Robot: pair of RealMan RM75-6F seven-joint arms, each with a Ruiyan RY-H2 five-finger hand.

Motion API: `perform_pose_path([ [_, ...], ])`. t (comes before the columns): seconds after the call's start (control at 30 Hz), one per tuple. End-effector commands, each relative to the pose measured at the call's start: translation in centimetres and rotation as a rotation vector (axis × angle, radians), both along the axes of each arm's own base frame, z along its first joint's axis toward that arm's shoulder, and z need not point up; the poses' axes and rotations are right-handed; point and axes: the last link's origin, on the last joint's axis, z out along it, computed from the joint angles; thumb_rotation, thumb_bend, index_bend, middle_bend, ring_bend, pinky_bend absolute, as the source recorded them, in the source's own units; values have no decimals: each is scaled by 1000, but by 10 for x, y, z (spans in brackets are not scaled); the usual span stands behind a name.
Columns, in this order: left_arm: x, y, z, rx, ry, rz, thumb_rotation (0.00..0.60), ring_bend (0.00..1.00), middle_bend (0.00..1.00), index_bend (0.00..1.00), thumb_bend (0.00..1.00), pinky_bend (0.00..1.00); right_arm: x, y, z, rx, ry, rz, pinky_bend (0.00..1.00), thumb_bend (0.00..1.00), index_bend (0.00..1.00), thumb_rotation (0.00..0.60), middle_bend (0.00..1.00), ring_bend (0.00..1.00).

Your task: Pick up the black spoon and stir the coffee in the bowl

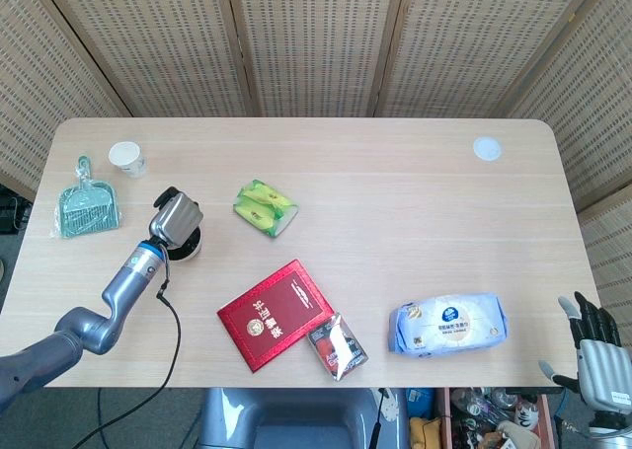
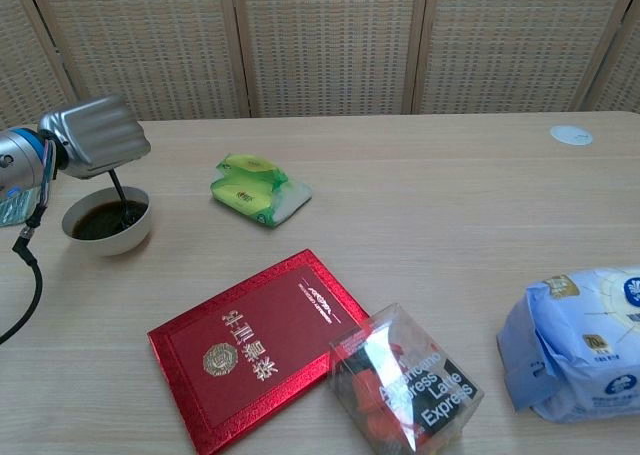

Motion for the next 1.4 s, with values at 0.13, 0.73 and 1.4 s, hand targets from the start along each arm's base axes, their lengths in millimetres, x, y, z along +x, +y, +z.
perform_pose_path([
  [0.13, -8, 4, 5, 22, -1, 32, 600, 710, 784, 668, 444, 740, 1, 0, 0, 2, 1, 2, 0, 236, 0, 600, 0, 0],
  [0.73, -28, -21, 16, -11, -37, 57, 600, 710, 784, 668, 445, 740, 1, -1, -1, 4, -6, 13, 0, 236, 0, 600, 0, 0],
  [1.4, -7, 4, 6, 35, -29, 58, 600, 710, 783, 668, 445, 740, 0, 1, 1, -1, 4, -5, 0, 235, 0, 600, 0, 0],
])
